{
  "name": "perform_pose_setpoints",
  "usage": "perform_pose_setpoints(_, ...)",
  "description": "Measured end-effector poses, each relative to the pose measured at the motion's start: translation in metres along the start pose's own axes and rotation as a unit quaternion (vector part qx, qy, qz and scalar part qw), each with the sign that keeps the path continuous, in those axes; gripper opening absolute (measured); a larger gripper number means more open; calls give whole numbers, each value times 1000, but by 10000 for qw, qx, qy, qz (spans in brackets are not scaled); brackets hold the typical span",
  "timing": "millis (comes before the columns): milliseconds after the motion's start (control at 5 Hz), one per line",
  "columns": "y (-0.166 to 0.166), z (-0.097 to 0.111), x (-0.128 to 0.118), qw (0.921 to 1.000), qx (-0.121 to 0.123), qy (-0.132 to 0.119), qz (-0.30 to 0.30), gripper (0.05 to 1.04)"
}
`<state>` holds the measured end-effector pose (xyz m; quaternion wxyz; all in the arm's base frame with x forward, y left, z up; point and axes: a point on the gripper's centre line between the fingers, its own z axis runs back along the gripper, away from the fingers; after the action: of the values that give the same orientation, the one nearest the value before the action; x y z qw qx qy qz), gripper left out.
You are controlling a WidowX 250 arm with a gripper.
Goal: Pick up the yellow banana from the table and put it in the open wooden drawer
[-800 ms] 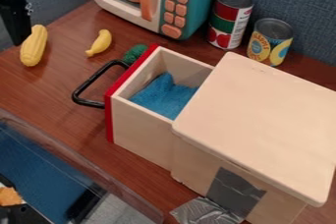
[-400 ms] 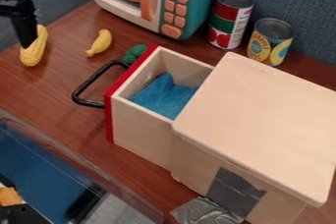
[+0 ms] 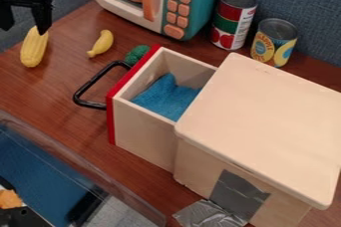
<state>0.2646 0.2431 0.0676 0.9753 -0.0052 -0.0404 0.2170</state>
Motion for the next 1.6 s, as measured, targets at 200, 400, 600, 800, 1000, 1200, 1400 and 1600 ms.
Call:
perform_pose_setpoints(200,-7,-13,22,9998,-132,144,107,1000)
perform_pose_setpoints(400,-31,-11,35,9997,-223,83,38,1000)
perform_pose_setpoints(600,-53,-12,40,9996,-241,70,-94,1000)
perform_pose_setpoints(800,-77,-18,43,9994,-225,-12,-265,1000)
perform_pose_setpoints(1000,-88,-25,45,9993,-140,-165,-310,1000)
perform_pose_setpoints(1200,-94,-39,50,9992,-95,-245,-315,1000)
perform_pose_setpoints(1400,-94,-51,51,9991,-5,-203,-382,1000)
perform_pose_setpoints(1600,-91,-64,59,9994,-20,-151,-325,945)
